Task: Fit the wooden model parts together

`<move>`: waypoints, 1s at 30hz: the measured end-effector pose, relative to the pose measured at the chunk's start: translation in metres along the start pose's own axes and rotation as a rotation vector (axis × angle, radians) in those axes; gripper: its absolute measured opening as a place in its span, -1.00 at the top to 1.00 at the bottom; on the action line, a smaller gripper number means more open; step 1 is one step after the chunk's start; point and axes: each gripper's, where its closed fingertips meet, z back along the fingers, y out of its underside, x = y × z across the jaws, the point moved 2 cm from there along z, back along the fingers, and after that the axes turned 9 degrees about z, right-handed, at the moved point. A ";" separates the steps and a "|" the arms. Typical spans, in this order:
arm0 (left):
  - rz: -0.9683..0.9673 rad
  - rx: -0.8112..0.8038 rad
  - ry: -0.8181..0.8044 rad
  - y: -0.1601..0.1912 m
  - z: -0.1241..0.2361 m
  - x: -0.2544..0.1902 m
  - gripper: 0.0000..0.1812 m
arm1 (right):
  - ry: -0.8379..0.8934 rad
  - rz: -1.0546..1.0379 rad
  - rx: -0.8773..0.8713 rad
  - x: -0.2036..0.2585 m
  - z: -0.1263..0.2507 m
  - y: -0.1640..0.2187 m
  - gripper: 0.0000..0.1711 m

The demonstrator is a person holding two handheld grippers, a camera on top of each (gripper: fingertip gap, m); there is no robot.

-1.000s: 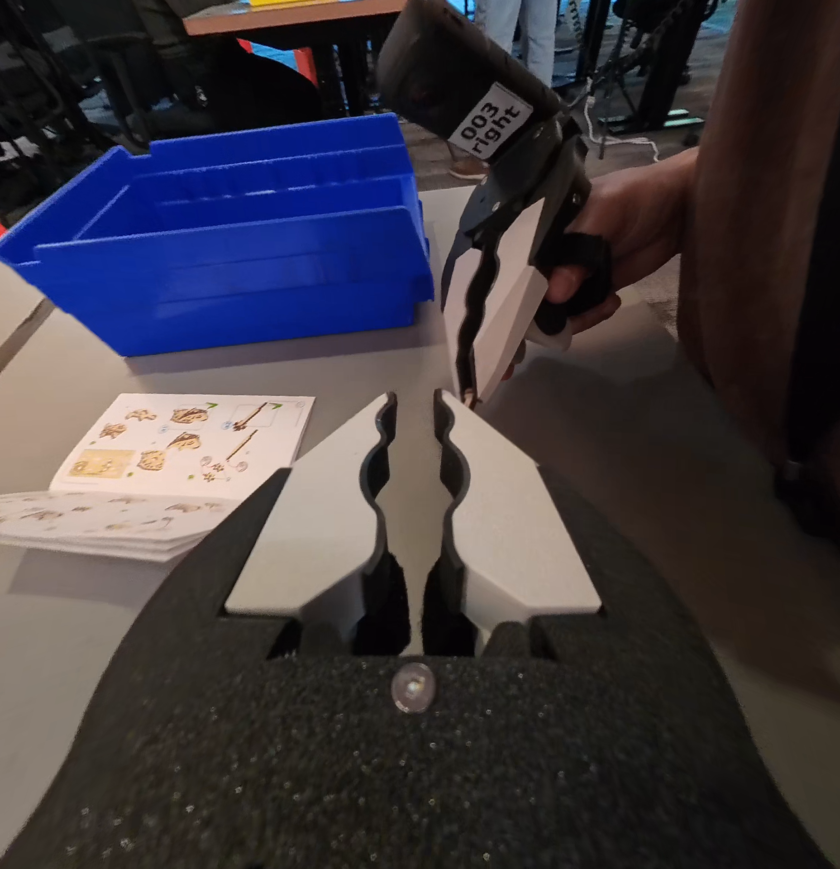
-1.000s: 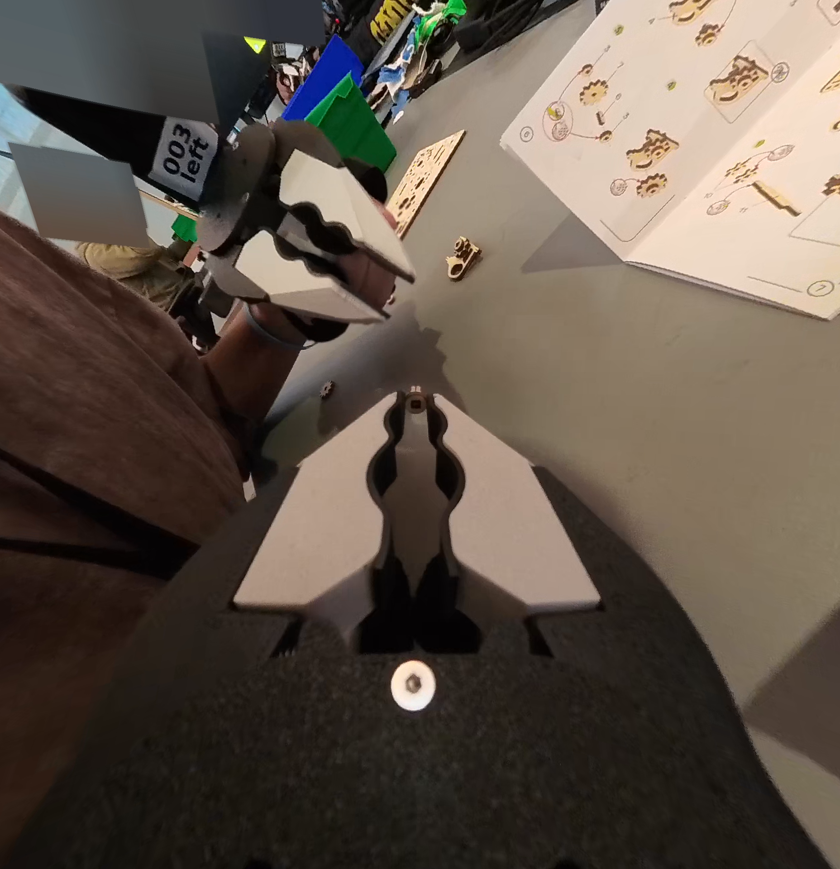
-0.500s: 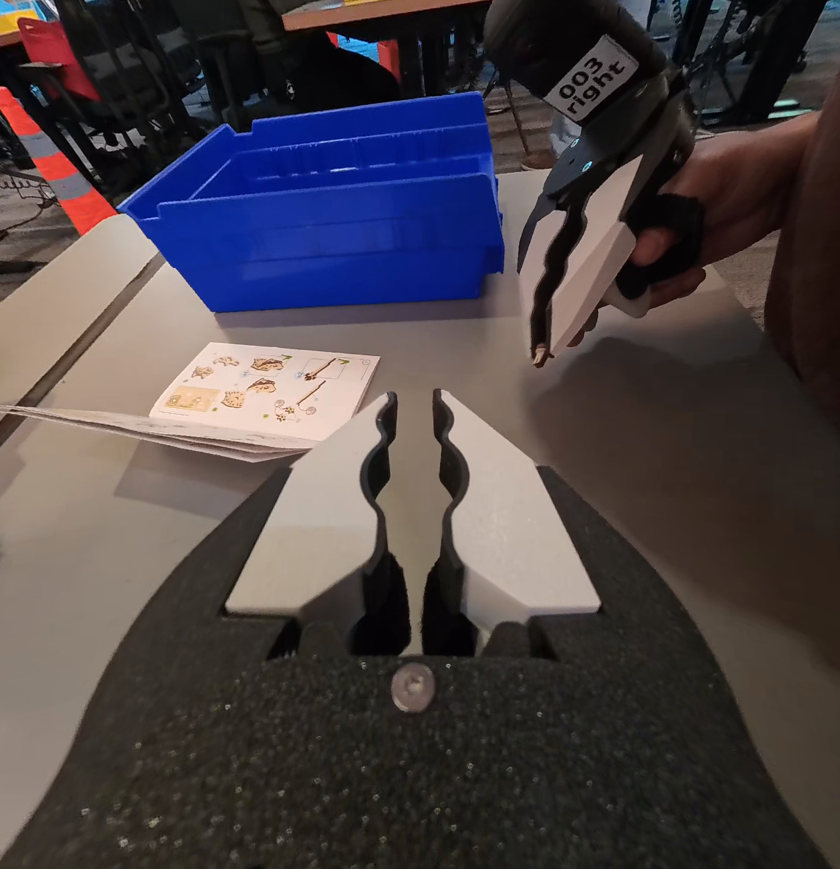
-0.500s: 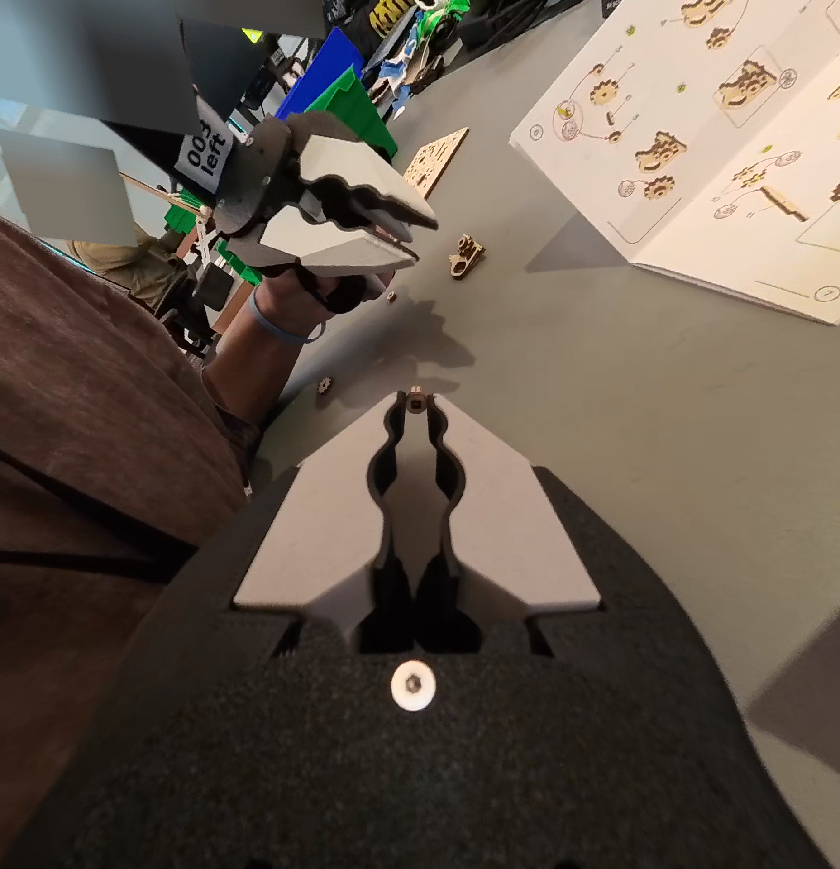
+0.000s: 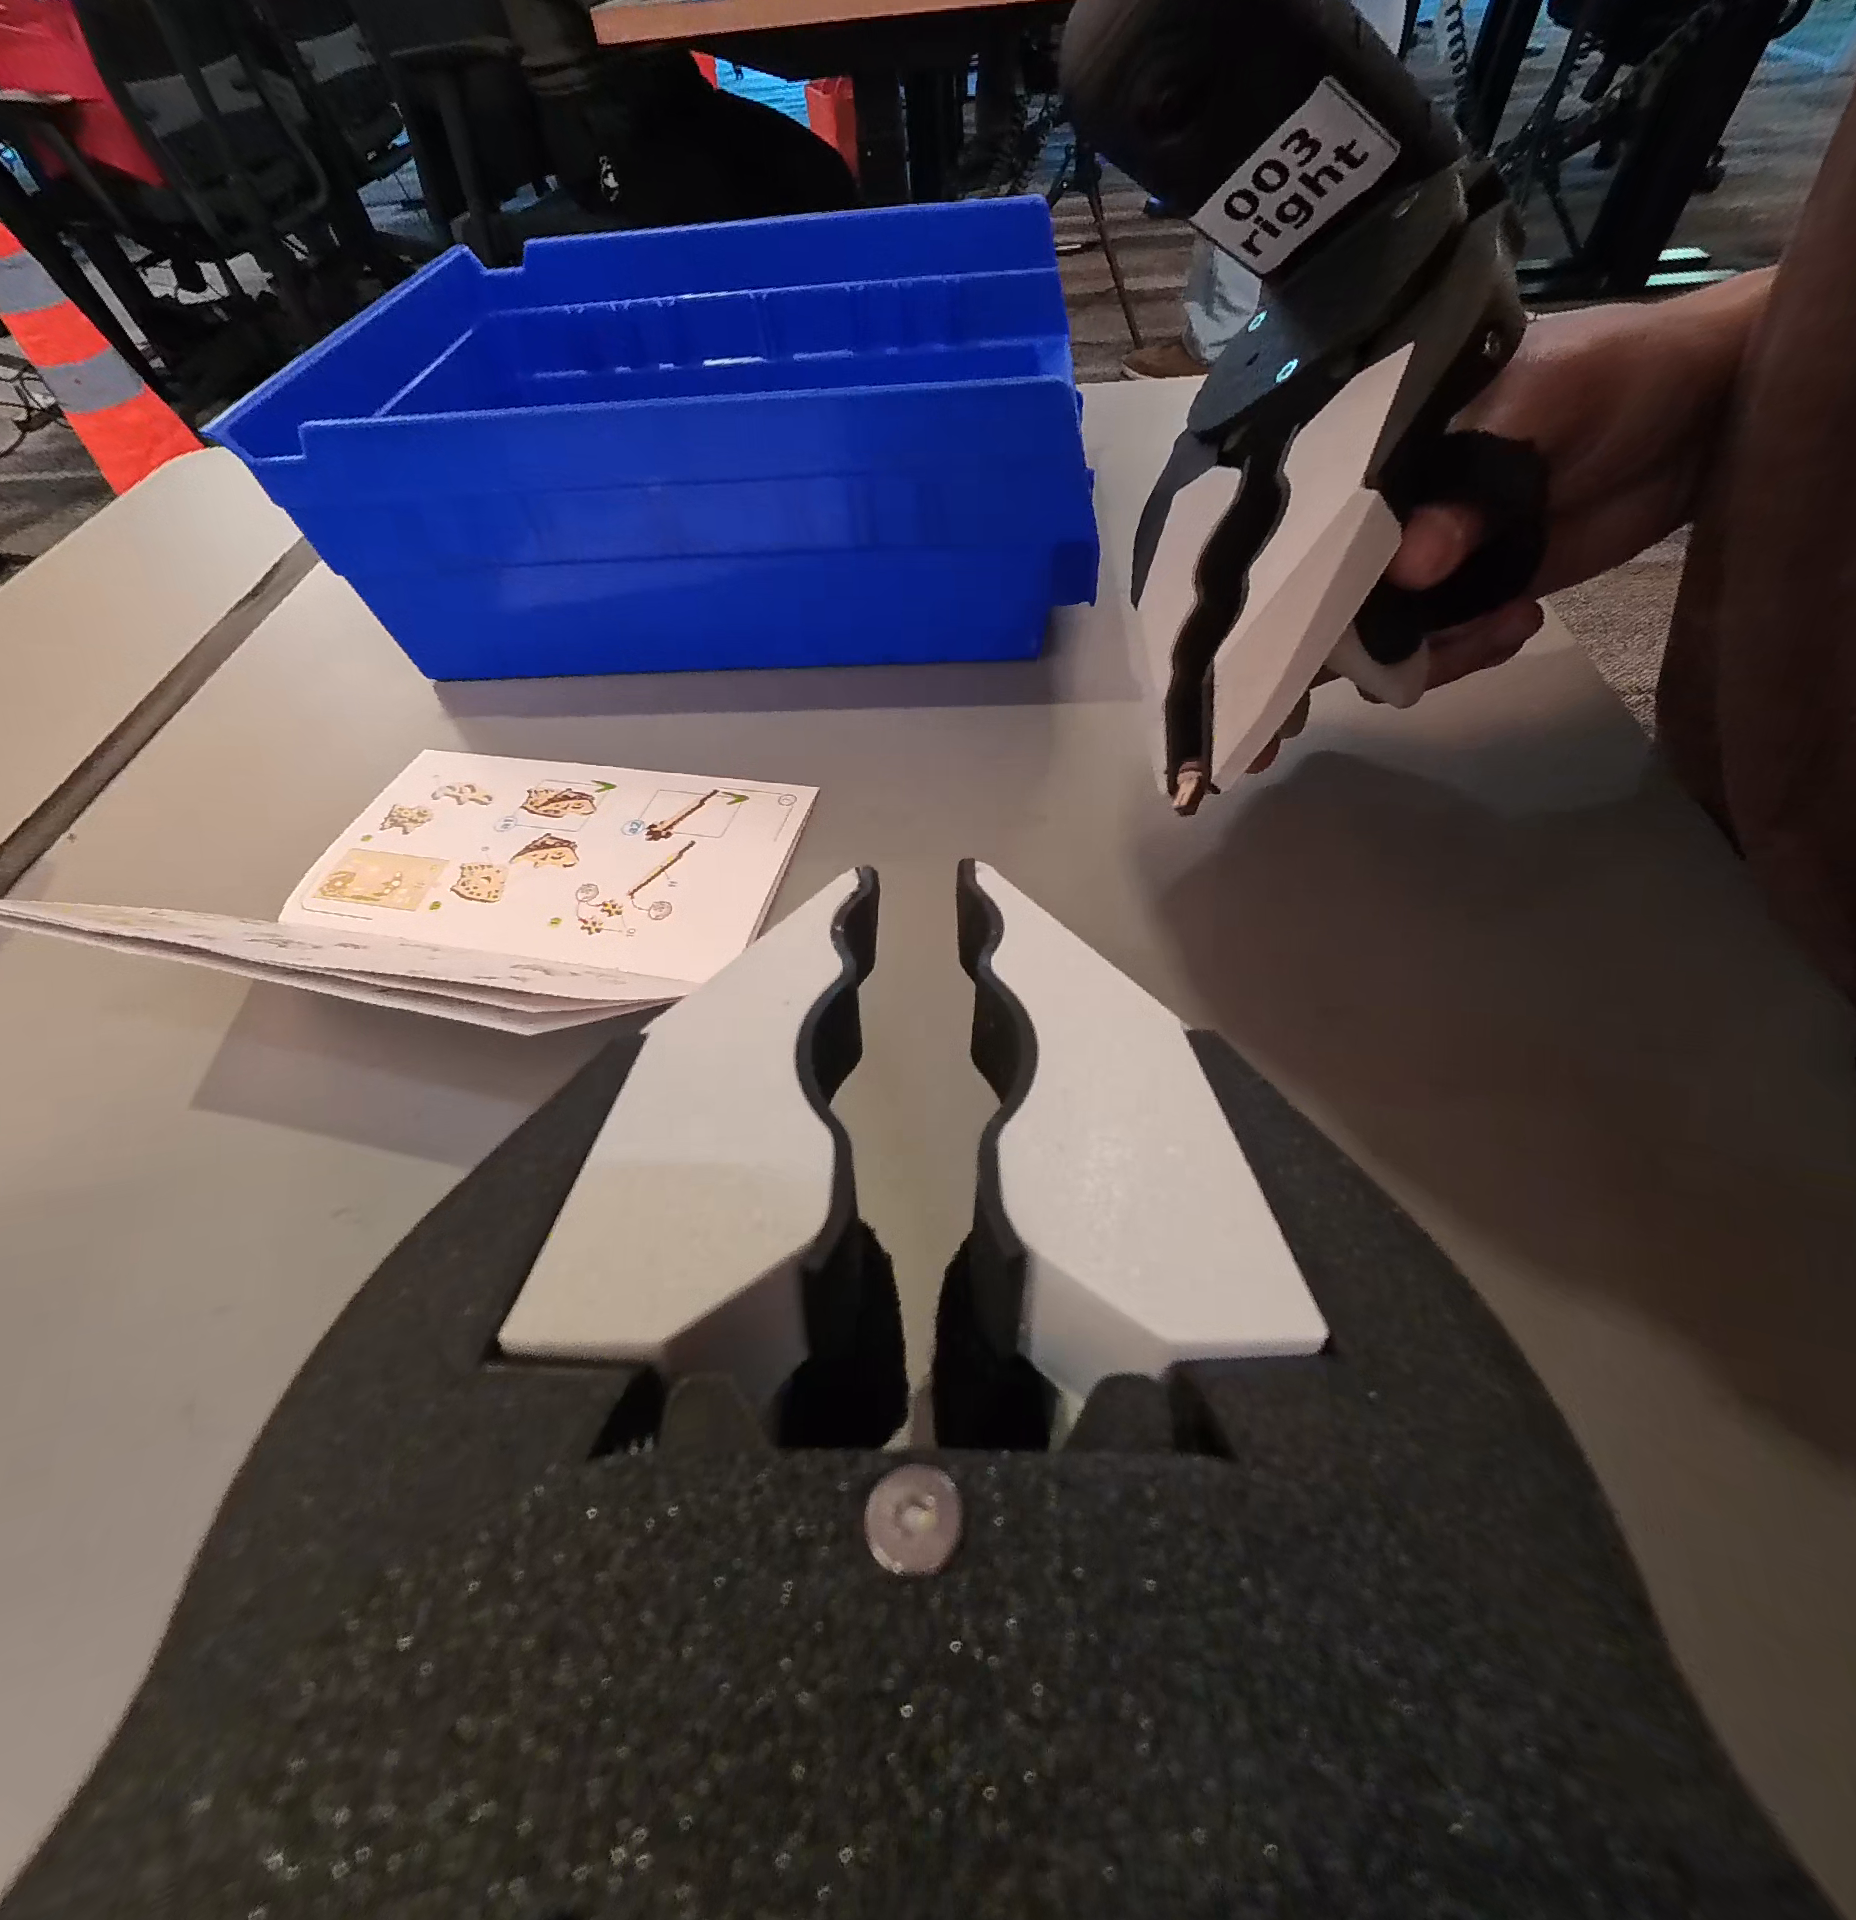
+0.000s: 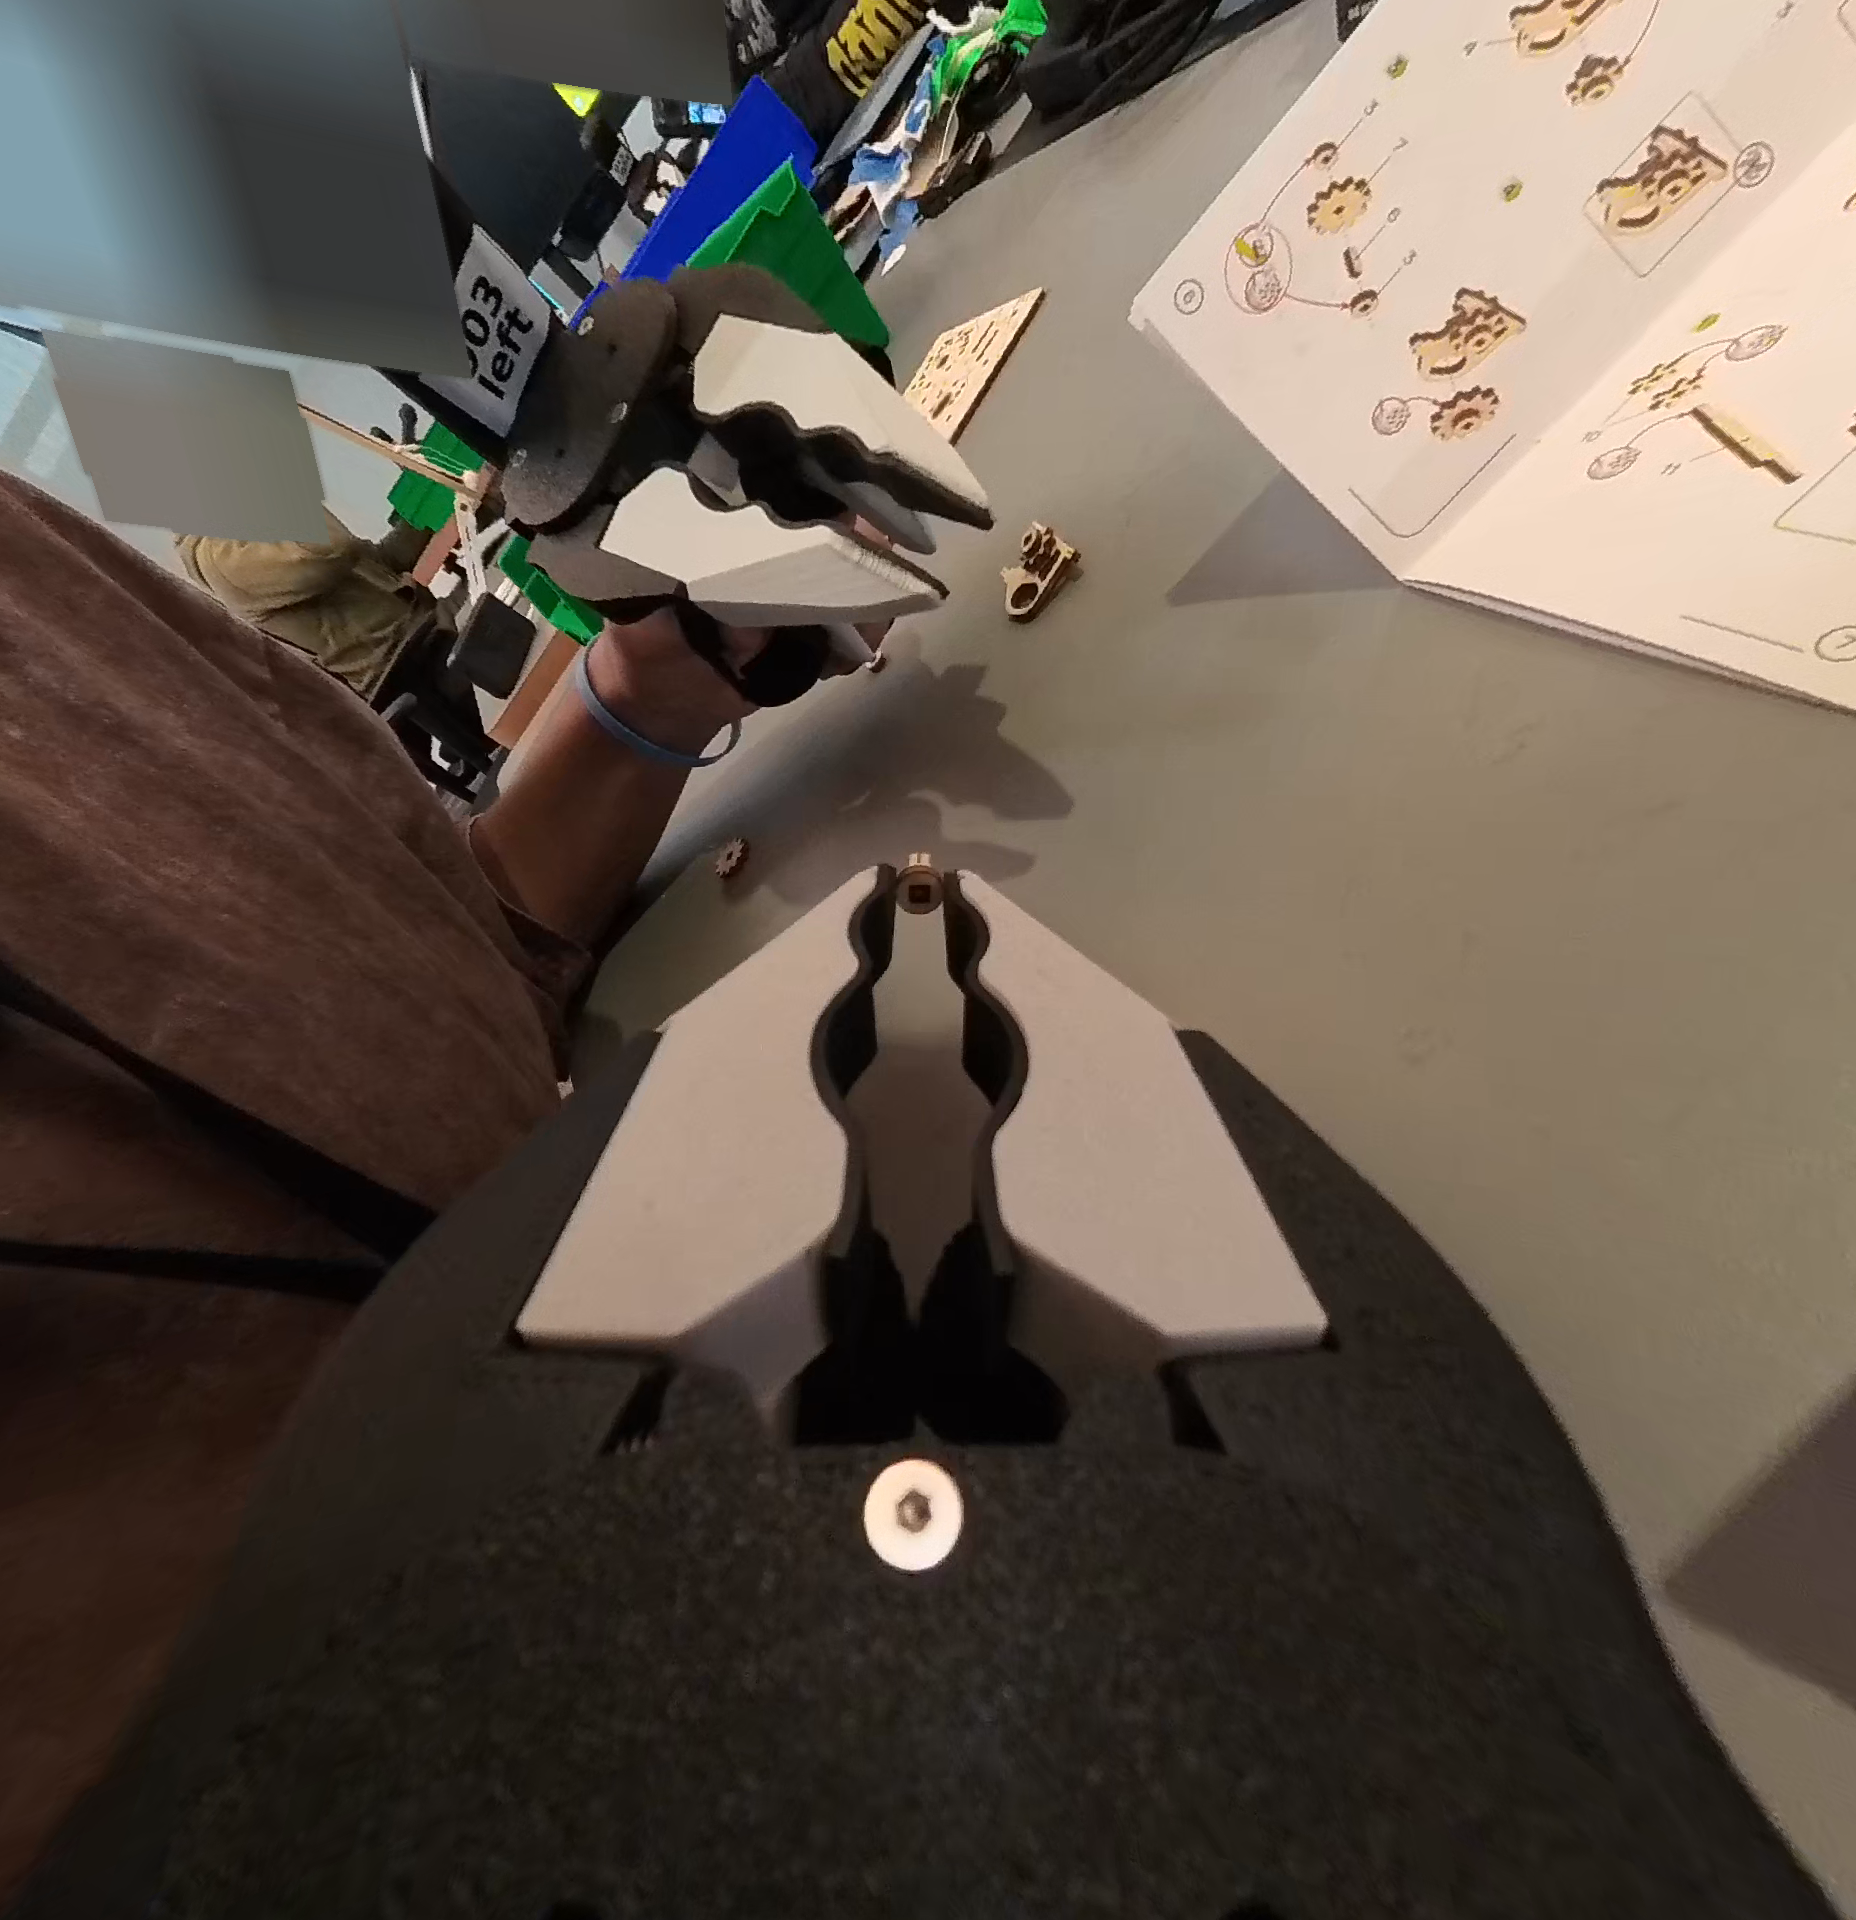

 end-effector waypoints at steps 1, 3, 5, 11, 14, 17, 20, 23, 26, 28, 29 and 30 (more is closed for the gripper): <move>0.001 -0.002 0.002 0.000 0.000 0.000 0.86 | -0.003 -0.003 0.000 0.000 0.000 0.000 0.90; 0.008 -0.006 0.010 -0.001 -0.001 -0.001 0.86 | -0.007 -0.006 0.001 0.000 -0.001 0.000 0.90; 0.012 -0.004 0.016 0.000 -0.002 -0.001 0.86 | -0.010 -0.007 0.002 0.001 -0.001 0.001 0.90; 0.020 -0.002 0.026 0.001 -0.004 -0.002 0.86 | -0.014 -0.013 0.002 0.000 -0.001 0.001 0.90; 0.022 0.003 0.026 0.002 -0.004 -0.001 0.85 | -0.016 -0.015 0.003 0.000 -0.001 0.001 0.90; 0.023 0.003 0.027 0.003 -0.005 -0.001 0.86 | -0.017 -0.015 0.005 0.000 -0.001 0.001 0.90; 0.023 -0.002 0.026 0.001 -0.004 -0.001 0.86 | -0.016 -0.015 0.005 0.001 -0.001 0.001 0.90; 0.026 -0.004 0.029 0.001 -0.004 -0.001 0.86 | -0.018 -0.017 0.003 0.001 -0.001 0.001 0.90; 0.027 -0.003 0.029 0.001 -0.004 -0.001 0.86 | -0.018 -0.018 0.003 0.001 -0.001 0.001 0.90; 0.029 -0.002 0.031 0.001 -0.005 -0.001 0.86 | -0.018 -0.019 0.003 0.001 0.000 0.001 0.90; 0.030 -0.002 0.032 0.001 -0.005 -0.001 0.86 | -0.018 -0.019 0.002 0.001 0.000 0.001 0.90; 0.030 -0.002 0.033 0.001 -0.005 -0.001 0.86 | -0.018 -0.019 0.001 0.001 0.000 0.001 0.90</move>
